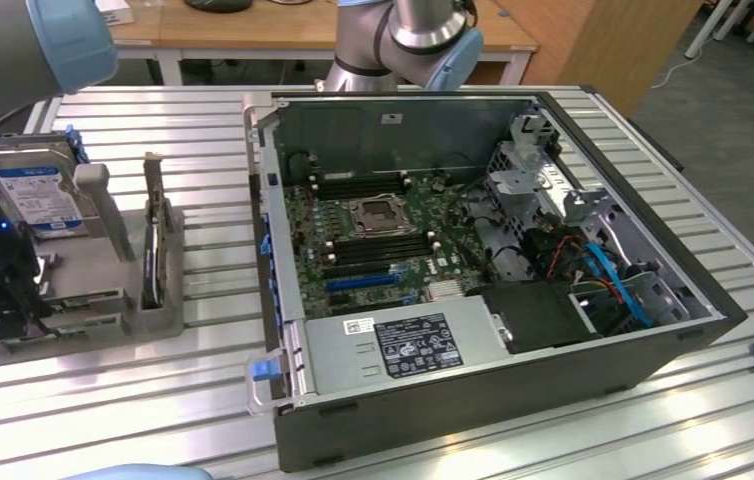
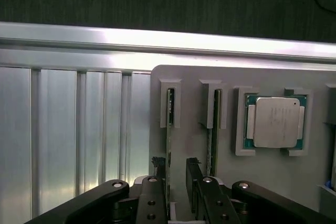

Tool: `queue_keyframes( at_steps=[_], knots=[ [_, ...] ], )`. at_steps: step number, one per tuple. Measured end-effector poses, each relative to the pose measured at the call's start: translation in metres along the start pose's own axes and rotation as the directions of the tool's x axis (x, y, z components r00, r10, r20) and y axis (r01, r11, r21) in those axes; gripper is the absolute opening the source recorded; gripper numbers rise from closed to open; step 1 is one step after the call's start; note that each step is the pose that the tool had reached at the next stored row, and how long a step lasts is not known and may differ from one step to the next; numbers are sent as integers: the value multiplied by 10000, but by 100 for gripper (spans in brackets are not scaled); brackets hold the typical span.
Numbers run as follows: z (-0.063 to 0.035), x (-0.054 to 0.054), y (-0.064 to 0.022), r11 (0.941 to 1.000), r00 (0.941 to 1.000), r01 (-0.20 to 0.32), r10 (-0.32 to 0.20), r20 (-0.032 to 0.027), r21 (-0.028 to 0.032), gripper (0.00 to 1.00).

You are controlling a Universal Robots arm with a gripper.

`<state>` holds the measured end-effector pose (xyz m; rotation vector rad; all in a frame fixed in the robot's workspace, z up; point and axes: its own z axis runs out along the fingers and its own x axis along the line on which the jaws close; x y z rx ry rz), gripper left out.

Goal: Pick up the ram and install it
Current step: 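Pick up the ram and move it above insertion slot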

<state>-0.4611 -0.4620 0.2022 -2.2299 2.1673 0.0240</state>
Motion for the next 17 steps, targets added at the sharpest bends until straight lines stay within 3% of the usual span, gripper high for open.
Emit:
queue_keyframes(
  at_steps=[17],
  knots=[
    [94,16,25,10000,10000,1,-1,0,20,30]
  ],
)
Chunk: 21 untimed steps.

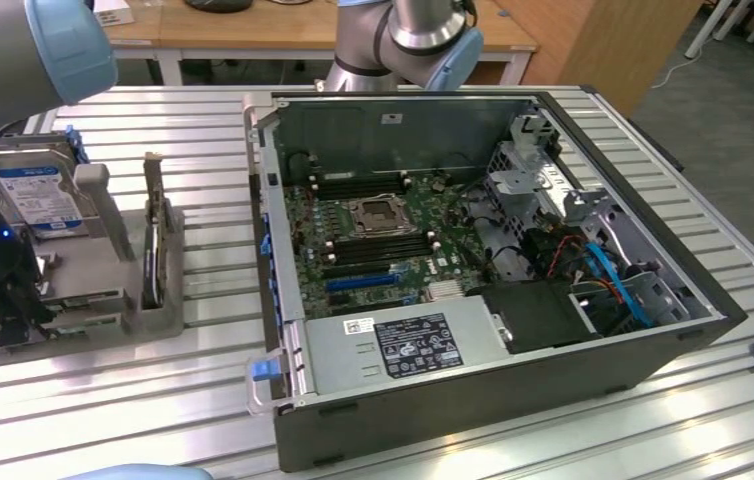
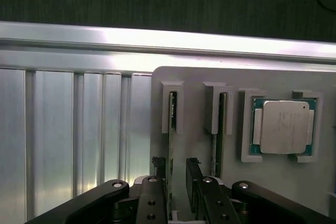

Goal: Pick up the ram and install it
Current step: 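Pick up the ram and move it above insertion slot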

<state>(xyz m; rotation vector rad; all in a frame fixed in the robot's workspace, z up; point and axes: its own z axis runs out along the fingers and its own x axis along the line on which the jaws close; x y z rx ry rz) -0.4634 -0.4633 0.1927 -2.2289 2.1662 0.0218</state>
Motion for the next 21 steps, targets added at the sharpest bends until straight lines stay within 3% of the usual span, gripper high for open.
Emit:
queue_keyframes(
  at_steps=[1,2,15,19,21],
  knots=[
    [27,2,8,10000,10000,0,0,0,7,30],
    [29,6,-110,10000,10000,0,0,0,6,30],
    [29,5,-110,10000,10000,0,0,10,7,30],
    [29,5,-110,10000,10000,-1,1,14,7,16],
    [29,5,-110,10000,10000,-1,1,14,7,16]
  ],
)
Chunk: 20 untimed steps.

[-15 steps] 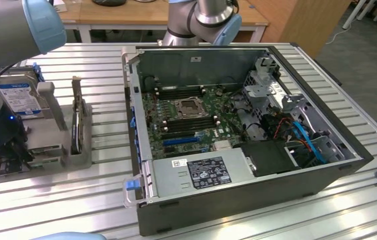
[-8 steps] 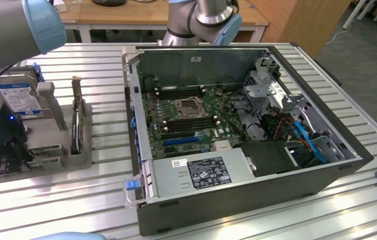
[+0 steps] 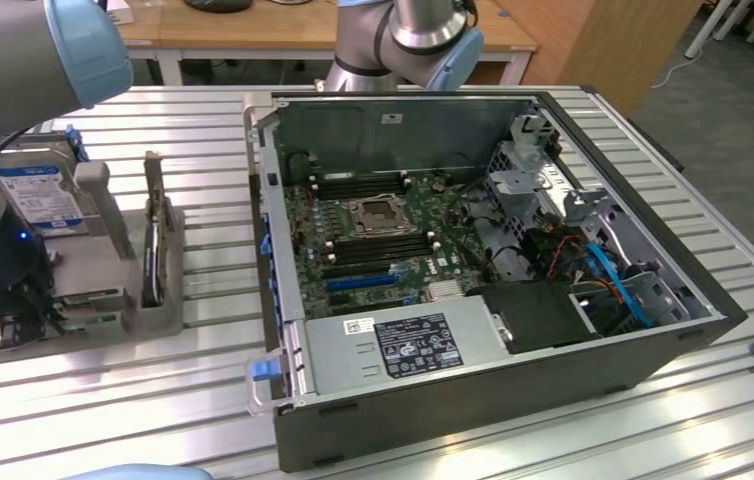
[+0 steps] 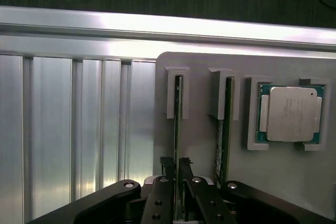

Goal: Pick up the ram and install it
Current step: 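Pick up the ram and move it above insertion slot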

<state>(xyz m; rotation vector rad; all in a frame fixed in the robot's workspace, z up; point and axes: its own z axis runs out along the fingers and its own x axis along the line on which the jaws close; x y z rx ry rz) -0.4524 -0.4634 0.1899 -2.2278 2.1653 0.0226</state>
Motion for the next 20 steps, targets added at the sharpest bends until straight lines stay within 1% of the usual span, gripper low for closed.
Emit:
queue_keyframes(
  at_steps=[20],
  knots=[
    [-10,0,0,10000,10000,-1,1,6,-1,14]
  ],
)
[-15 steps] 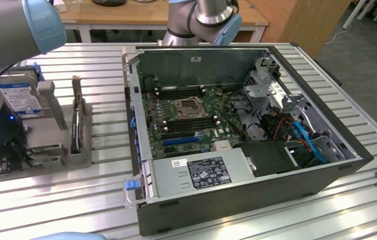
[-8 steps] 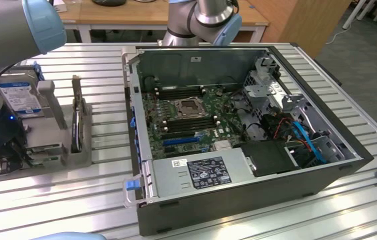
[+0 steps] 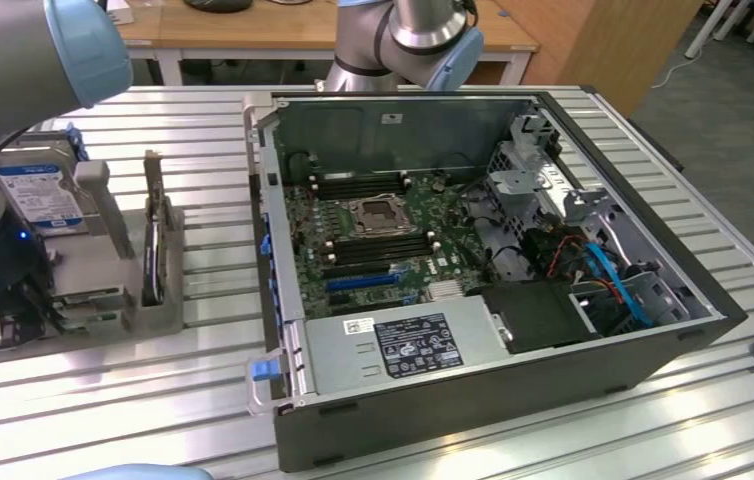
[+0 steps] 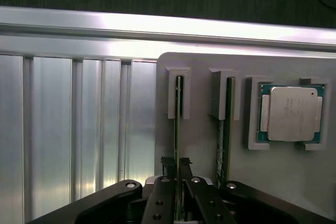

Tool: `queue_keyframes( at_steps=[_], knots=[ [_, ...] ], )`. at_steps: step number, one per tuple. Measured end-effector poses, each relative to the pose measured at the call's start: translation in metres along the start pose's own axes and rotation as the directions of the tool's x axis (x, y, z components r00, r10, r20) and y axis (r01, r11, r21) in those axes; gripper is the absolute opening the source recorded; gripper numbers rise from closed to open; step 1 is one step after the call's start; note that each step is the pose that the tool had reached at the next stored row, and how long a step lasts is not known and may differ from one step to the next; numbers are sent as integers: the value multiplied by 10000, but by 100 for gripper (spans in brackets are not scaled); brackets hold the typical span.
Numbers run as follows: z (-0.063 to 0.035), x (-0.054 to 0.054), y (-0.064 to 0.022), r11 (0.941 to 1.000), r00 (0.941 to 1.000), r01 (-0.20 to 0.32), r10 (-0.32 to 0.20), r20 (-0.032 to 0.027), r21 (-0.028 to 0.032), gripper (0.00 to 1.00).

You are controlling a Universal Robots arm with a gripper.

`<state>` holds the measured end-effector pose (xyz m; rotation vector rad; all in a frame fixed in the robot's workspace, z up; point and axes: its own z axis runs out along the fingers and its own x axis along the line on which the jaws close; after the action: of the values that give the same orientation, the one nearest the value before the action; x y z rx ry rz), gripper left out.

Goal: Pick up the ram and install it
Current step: 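Pick up the ram and move it above insertion slot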

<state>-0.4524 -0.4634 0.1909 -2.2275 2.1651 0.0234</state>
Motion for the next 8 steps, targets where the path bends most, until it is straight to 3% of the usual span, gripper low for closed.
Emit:
queue_keyframes(
  at_steps=[8],
  knots=[
    [-57,-2,-1,10000,10000,0,0,1,1,14]
  ],
)
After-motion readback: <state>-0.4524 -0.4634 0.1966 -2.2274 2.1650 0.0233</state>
